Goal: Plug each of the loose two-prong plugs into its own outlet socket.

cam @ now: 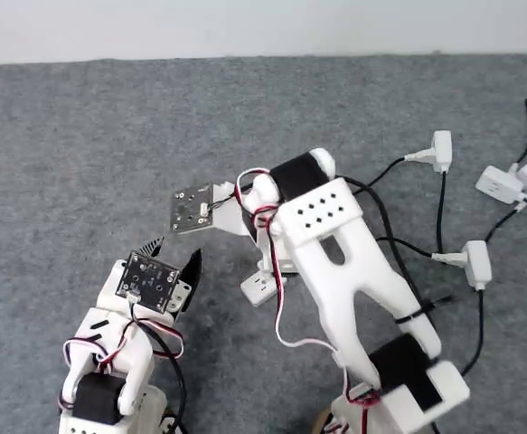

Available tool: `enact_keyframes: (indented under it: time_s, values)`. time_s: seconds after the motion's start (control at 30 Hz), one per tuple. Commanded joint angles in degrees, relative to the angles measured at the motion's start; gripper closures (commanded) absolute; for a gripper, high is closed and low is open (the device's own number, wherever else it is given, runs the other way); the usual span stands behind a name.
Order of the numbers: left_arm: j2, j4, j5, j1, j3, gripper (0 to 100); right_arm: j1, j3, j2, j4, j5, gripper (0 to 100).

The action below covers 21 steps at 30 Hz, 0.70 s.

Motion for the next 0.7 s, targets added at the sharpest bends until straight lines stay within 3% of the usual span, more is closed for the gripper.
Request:
enact_keyframes:
  time_s: [0.0, 0.67]
  values:
    - [-0.44, -0.18, 0.35, -0.44, -1.89, 80, 1.63, -0.62, 2.77, 0.92, 1.58, 99.1]
    - [-0.44, -0.18, 0.35, -0.53, -1.89, 80, 1.63, -5.54, 11.38, -1.71, 3.25, 99.1]
